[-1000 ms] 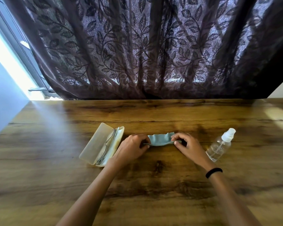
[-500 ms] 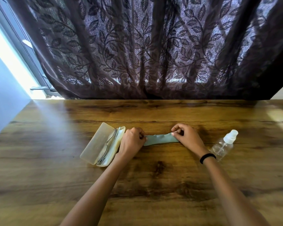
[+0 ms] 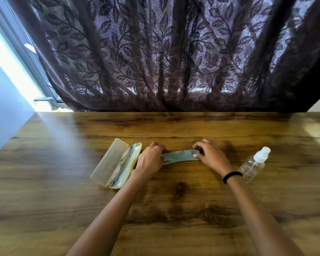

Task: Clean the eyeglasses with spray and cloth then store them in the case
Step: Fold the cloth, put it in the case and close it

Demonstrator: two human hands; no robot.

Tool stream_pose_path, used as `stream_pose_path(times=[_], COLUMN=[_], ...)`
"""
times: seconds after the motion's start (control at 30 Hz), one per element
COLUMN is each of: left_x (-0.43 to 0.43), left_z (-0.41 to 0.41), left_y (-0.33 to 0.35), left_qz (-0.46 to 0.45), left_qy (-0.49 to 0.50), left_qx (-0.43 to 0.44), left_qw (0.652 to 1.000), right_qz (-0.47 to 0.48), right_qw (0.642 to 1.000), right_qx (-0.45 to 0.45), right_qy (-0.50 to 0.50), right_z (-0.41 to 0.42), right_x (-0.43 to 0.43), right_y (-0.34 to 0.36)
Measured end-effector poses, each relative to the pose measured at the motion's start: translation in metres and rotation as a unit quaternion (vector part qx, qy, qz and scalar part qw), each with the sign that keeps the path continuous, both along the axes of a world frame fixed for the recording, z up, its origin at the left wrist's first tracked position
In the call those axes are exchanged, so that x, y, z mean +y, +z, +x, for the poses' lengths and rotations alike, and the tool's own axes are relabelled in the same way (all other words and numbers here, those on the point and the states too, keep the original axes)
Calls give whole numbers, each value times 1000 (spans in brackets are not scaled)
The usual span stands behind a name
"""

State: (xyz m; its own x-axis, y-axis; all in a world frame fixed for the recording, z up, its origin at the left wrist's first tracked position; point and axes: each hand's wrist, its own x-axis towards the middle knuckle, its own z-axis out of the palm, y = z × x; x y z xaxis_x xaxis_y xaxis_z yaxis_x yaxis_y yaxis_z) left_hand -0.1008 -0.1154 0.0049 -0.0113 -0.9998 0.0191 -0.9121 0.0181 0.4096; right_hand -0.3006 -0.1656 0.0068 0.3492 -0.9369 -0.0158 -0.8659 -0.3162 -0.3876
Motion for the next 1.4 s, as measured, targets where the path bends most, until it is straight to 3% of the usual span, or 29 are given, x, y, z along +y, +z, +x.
stream_pose_path(times=[0.33, 0.5, 0.67, 0.8, 0.87, 0.93, 1.03, 1.23, 1.4], left_x=[-1, 1, 9, 31, 48, 67, 95, 121, 120], left_z=[1, 2, 12, 46, 67, 87, 107, 111, 103], left_y=[6, 9, 28, 47, 54, 59, 60, 38, 22], left_qz=[53, 37, 6, -2, -28, -63, -95, -54, -17], left_qy=[-40, 4, 64, 112, 161, 219, 275, 296, 291], left_qx=[-10, 41, 172, 372, 419, 441, 442, 397, 355], left_qw=[998, 998, 983, 921, 893, 868, 849, 867, 888], right_qz=[-26, 59, 123, 192, 212, 228, 221, 182, 102], right_qw=[998, 986, 915, 830, 810, 807, 843, 921, 964], right_qx=[46, -155, -379, -522, -547, -545, -486, -309, -176], right_qy=[38, 2, -70, -35, -3, 21, 65, 150, 173], right_z=[-2, -3, 6, 39, 67, 100, 144, 191, 197], right_x=[6, 10, 7, 2, 0, 0, 0, -2, -4], right_y=[1, 9, 16, 37, 49, 59, 66, 54, 37])
